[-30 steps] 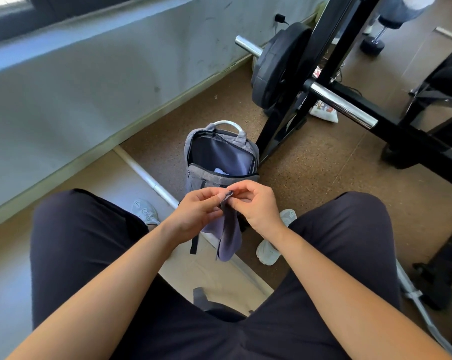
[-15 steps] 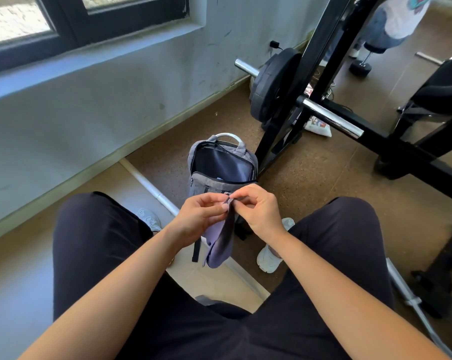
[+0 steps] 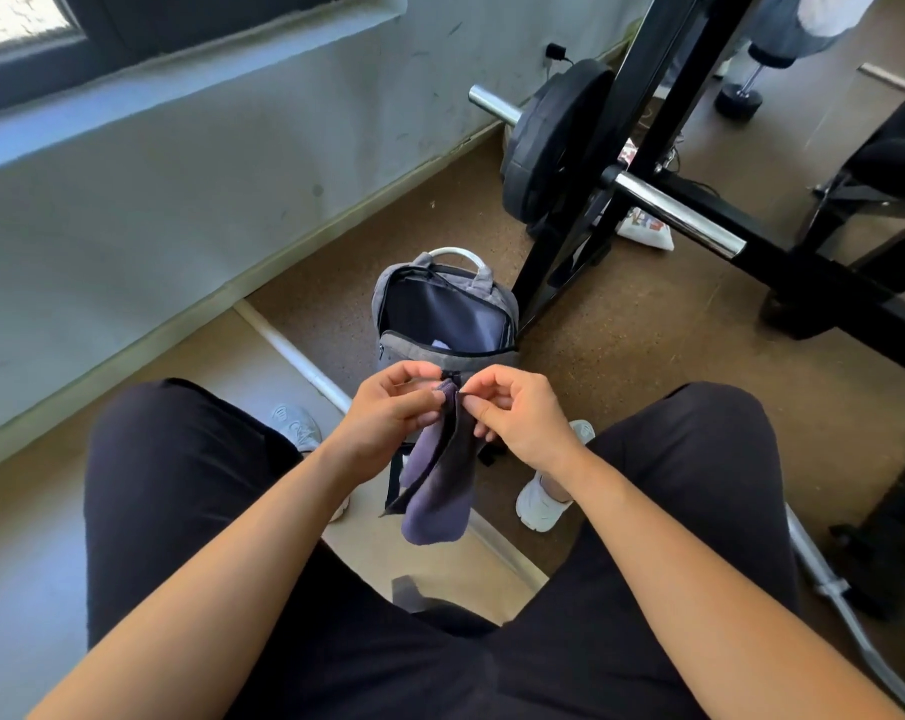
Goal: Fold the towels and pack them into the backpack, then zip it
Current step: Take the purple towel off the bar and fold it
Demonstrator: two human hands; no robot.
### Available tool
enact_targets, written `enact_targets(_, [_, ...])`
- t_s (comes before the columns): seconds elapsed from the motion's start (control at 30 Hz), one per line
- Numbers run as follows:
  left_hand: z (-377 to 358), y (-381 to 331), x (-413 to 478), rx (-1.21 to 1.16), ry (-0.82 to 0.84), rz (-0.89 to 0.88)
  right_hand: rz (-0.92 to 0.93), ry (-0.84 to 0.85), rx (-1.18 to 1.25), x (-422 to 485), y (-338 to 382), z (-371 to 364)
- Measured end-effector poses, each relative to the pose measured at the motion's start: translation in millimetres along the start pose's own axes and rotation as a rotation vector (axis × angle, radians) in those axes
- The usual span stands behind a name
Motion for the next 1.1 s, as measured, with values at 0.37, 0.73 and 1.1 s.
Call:
enact_targets(0.37, [-8, -9, 17, 0.285, -0.059, -0.058, 0.090, -0.011, -0.237, 19, -16, 16])
enact_targets(0.73, [-13, -20, 34, 0.406, -0.071, -0.057, 0.111, 0.073, -0.213, 44, -32, 24])
enact_targets(1.1, [-8, -23, 48, 0.428, -0.055, -0.088, 0.086, 0.156, -0.242, 58, -38, 21])
Point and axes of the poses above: each hand's wrist, its own x-axis towards the middle knuckle, its own z-axis out of the back of the hand, y = z × x, the point moved 2 cm from there along x, towards the middle knuckle, and after that the axes turned 8 degrees about z, right-handed, at the moved point
